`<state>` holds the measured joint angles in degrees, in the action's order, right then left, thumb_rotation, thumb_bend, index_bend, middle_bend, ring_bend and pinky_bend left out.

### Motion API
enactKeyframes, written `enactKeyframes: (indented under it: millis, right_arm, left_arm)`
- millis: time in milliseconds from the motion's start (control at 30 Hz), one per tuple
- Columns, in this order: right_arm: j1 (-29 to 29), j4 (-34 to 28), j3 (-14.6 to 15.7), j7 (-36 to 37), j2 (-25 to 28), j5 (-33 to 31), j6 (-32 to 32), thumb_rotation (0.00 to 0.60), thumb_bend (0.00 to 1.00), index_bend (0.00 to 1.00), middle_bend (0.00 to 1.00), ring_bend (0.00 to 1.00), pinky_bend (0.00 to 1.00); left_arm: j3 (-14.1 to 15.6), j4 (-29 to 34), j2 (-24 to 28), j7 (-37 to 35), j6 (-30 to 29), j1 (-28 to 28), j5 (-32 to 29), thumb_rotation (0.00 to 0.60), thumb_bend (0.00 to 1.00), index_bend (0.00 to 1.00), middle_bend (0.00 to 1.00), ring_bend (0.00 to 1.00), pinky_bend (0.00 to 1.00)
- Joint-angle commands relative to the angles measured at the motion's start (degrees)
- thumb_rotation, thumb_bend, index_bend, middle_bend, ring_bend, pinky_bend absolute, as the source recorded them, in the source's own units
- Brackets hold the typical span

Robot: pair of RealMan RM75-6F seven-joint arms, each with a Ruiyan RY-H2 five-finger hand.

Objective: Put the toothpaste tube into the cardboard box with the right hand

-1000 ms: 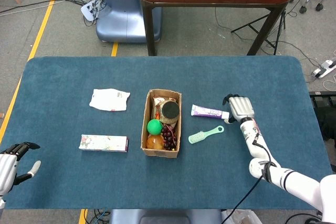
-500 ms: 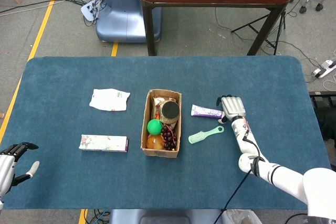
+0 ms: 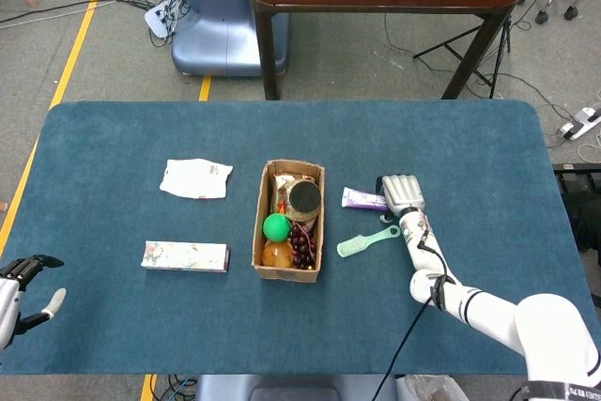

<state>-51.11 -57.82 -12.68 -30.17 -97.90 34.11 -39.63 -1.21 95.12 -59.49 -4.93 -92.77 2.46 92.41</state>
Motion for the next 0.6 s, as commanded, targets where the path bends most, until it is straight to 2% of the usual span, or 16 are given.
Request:
enactKeyframes:
  millis: [33,600]
  right_arm:
    - [-0.22,0.09,0.15,0.10,-0.27,0.33,-0.15,0.600,0.19,0.37,0.39,0.33,0.32]
    - [-0.68,-0.55,0.72,-0.37,-0.89,0.87,-2.06,0.600,0.46,0.46,0.48,0.43,0.40]
  left_arm:
    - [-0.01,0.05,0.09,-0.11,-0.03,-0.05,-0.01,0.600,0.28,0.38,0.40,0.40,0.57]
    - [-0.06,0.10,0.18,-0.17,0.13,-0.12,0.07,0.600,0.28,0.38,0.41,0.40,0.57]
